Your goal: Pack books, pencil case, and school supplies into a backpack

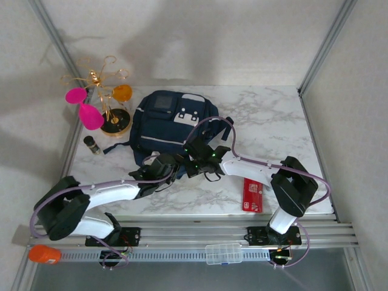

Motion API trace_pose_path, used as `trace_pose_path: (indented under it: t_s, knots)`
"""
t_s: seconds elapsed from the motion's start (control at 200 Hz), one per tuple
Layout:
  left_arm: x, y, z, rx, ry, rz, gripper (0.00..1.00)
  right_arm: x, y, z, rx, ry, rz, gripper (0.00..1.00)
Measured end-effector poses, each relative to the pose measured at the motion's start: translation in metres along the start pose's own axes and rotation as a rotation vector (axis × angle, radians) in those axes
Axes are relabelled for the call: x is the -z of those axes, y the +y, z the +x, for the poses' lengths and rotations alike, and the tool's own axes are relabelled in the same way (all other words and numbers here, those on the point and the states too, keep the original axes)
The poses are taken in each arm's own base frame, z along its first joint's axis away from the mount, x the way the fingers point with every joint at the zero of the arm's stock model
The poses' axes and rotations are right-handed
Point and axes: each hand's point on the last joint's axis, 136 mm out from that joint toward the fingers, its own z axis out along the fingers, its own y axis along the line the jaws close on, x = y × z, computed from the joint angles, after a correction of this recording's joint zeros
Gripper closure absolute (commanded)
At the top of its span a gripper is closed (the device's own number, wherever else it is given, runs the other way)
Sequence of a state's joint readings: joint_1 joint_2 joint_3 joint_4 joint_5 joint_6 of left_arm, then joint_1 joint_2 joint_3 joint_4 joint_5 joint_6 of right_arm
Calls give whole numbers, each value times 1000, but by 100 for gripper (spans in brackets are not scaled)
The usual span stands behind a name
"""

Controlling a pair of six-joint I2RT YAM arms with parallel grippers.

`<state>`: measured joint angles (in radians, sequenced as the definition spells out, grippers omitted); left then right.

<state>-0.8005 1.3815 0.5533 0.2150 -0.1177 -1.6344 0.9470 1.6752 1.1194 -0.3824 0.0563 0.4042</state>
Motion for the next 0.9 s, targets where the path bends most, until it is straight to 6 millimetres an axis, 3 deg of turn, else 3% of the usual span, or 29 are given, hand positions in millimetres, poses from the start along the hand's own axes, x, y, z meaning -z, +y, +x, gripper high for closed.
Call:
trace_pose_path:
  t_s: [0.075, 0.21, 0.36, 0.461, 0.591, 0.786, 0.836, 0.901]
  knots:
    - [-7, 8, 0, 62, -15, -13, 74, 0, 0, 0, 0, -3, 1, 100]
    - [-12, 9, -4, 103, -46, -20, 100, -4, -6, 2, 0, -12, 26, 100]
    - [-7, 10, -8, 112, -52, -12, 100, -7, -18, 4, -13, -28, 60, 100]
    - [3, 18, -17, 112, -61, -7, 100, -5, -37, 1, -46, -44, 99, 100]
    - [23, 24, -26, 84, -72, -1, 100, -2, -72, -5, -114, -72, 154, 100]
    - [49, 43, -64, 25, -162, -31, 100, 7, -155, -3, -257, -82, 332, 100]
    - [52, 45, -71, 10, -180, -40, 100, 8, -160, -5, -269, -89, 336, 100]
    - [53, 47, -77, -12, -193, -53, 100, 6, -152, -8, -259, -92, 297, 100]
